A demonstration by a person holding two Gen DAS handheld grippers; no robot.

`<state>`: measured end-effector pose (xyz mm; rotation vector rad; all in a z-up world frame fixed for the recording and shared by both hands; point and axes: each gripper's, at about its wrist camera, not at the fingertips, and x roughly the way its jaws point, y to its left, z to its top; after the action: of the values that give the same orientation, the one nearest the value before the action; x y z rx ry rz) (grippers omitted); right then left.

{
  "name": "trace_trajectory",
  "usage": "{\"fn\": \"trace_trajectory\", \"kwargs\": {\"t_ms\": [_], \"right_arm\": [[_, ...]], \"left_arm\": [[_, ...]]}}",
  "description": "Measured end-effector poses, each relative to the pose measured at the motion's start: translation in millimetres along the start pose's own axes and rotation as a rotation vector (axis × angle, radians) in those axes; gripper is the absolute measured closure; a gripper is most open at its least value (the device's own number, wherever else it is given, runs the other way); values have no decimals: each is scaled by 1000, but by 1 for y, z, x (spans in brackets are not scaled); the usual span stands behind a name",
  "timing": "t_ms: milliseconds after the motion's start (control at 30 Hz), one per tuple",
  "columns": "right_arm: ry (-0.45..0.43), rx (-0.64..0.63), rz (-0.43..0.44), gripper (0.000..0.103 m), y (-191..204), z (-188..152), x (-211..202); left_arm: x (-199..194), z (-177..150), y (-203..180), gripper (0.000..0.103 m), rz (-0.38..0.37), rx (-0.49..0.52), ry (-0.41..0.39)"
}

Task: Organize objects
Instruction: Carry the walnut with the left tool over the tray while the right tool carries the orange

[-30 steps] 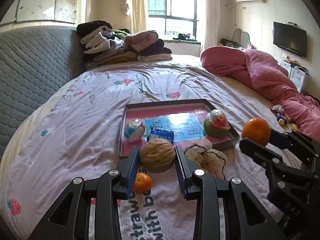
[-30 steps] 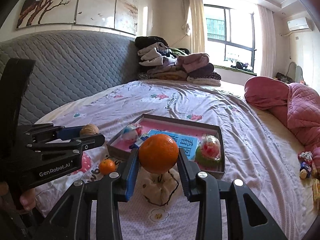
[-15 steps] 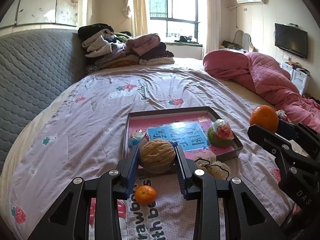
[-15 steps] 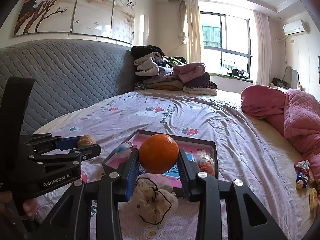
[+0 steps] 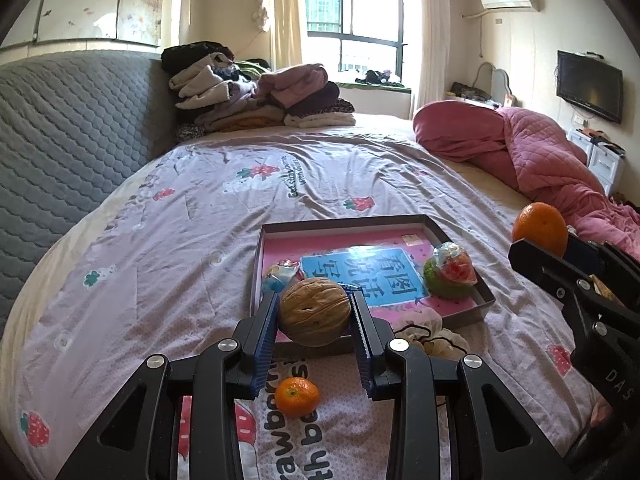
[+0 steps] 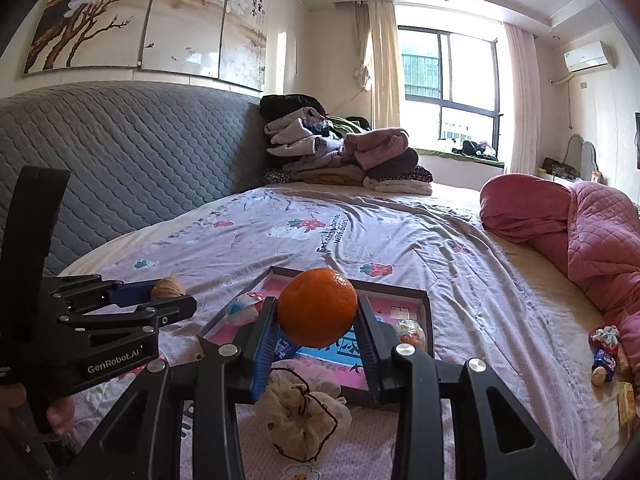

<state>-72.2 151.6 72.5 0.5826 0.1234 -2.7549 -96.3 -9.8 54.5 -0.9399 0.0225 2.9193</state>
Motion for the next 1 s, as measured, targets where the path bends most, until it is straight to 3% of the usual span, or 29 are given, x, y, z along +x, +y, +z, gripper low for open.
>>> {"fn": "trace_trajectory", "kwargs": {"t_ms": [233, 667, 1000], "right_arm": [[2, -7, -9, 65, -6, 7, 13], [20, -37, -18, 65, -18, 26, 52], [38, -39, -19, 65, -31, 34, 82]], "left_arm": [[12, 11, 8, 67, 16, -7, -6], [63, 36, 38, 67, 18, -62, 54], [101, 40, 40, 67, 33, -38, 88]]}}
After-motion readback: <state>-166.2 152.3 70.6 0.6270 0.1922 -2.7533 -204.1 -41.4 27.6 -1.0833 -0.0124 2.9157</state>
